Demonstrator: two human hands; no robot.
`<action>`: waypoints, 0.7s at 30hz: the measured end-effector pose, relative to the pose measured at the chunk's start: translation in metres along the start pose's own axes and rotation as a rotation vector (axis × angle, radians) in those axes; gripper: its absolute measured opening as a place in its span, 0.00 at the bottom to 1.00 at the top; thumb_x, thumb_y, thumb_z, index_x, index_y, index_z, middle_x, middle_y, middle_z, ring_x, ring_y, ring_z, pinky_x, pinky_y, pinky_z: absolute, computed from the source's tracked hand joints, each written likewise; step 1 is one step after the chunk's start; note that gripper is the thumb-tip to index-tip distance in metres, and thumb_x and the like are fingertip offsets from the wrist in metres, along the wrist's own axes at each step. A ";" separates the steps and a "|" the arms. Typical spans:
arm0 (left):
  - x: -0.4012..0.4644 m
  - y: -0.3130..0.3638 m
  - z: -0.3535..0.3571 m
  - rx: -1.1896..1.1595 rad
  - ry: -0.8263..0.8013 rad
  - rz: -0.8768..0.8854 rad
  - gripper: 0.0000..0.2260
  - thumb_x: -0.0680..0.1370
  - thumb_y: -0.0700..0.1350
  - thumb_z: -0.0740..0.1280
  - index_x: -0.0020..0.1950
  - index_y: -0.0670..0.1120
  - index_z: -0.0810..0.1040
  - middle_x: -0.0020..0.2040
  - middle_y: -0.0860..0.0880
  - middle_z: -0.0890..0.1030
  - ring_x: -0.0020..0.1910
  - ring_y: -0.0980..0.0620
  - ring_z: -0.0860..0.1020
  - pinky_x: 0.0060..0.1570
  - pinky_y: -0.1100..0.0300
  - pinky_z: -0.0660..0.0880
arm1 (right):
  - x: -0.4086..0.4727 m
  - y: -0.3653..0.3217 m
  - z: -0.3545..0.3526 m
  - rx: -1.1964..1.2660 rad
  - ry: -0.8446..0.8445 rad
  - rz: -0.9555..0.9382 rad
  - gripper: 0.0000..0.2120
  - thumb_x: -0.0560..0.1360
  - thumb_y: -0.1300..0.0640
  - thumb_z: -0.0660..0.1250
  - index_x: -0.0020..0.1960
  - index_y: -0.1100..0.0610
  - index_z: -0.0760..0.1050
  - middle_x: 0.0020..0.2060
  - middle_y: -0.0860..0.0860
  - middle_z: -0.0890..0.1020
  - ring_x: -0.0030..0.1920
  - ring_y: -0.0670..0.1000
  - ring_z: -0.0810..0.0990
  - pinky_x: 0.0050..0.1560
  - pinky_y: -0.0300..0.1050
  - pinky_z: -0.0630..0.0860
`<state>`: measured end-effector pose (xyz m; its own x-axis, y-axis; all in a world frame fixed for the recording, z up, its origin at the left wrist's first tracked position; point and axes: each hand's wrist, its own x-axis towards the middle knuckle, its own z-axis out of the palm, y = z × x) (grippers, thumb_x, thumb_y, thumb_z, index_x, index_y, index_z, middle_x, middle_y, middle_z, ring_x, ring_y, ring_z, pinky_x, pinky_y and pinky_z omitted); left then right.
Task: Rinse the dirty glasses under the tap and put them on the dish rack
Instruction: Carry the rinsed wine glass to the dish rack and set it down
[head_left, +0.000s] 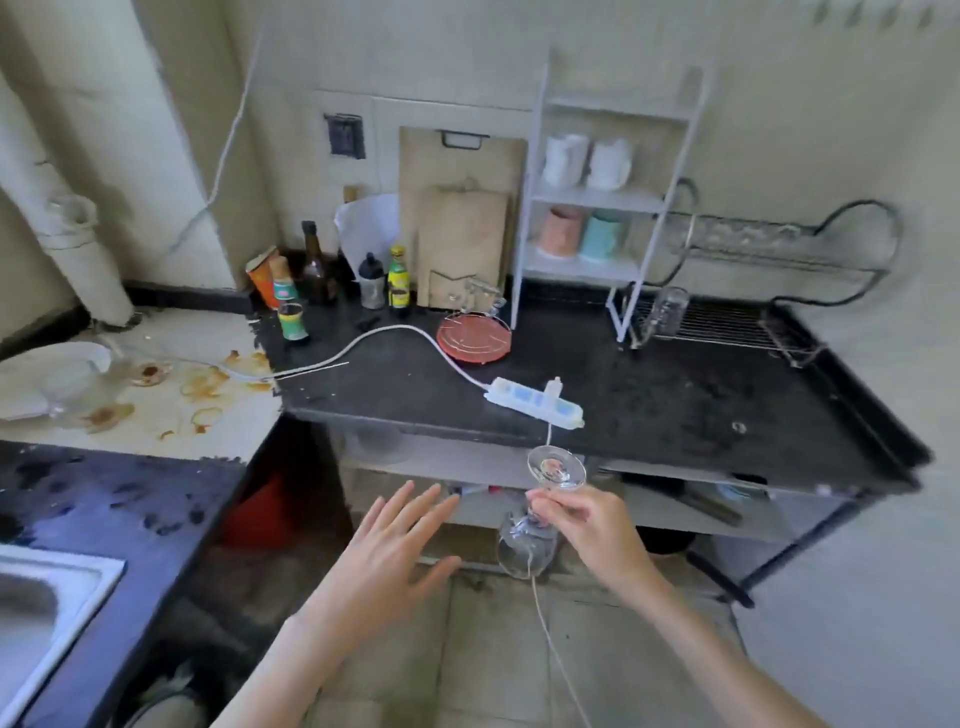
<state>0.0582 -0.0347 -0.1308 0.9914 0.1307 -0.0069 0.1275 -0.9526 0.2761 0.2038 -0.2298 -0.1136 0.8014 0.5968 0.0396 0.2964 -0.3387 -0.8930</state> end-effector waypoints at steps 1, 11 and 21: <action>0.014 0.022 0.006 -0.008 0.001 0.047 0.32 0.74 0.70 0.39 0.74 0.57 0.56 0.74 0.55 0.60 0.74 0.50 0.53 0.69 0.50 0.44 | -0.007 0.011 -0.024 -0.010 0.029 0.015 0.05 0.73 0.59 0.70 0.44 0.51 0.84 0.42 0.40 0.82 0.46 0.35 0.80 0.50 0.28 0.72; 0.161 0.188 0.025 -0.035 -0.007 0.347 0.41 0.65 0.72 0.30 0.75 0.59 0.48 0.76 0.58 0.49 0.75 0.54 0.41 0.67 0.59 0.32 | -0.006 0.069 -0.207 -0.058 0.347 0.033 0.06 0.74 0.63 0.69 0.45 0.58 0.84 0.42 0.40 0.82 0.44 0.36 0.80 0.46 0.28 0.72; 0.365 0.239 0.040 0.093 0.007 0.477 0.35 0.72 0.70 0.39 0.75 0.55 0.56 0.75 0.52 0.60 0.75 0.45 0.52 0.71 0.49 0.47 | 0.102 0.131 -0.334 -0.122 0.389 0.096 0.05 0.74 0.60 0.69 0.46 0.55 0.84 0.43 0.41 0.83 0.46 0.35 0.80 0.48 0.25 0.71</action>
<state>0.4522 -0.2260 -0.1062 0.9396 -0.3254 0.1064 -0.3391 -0.9270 0.1600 0.4981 -0.4560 -0.0765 0.9580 0.2469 0.1459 0.2513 -0.4774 -0.8420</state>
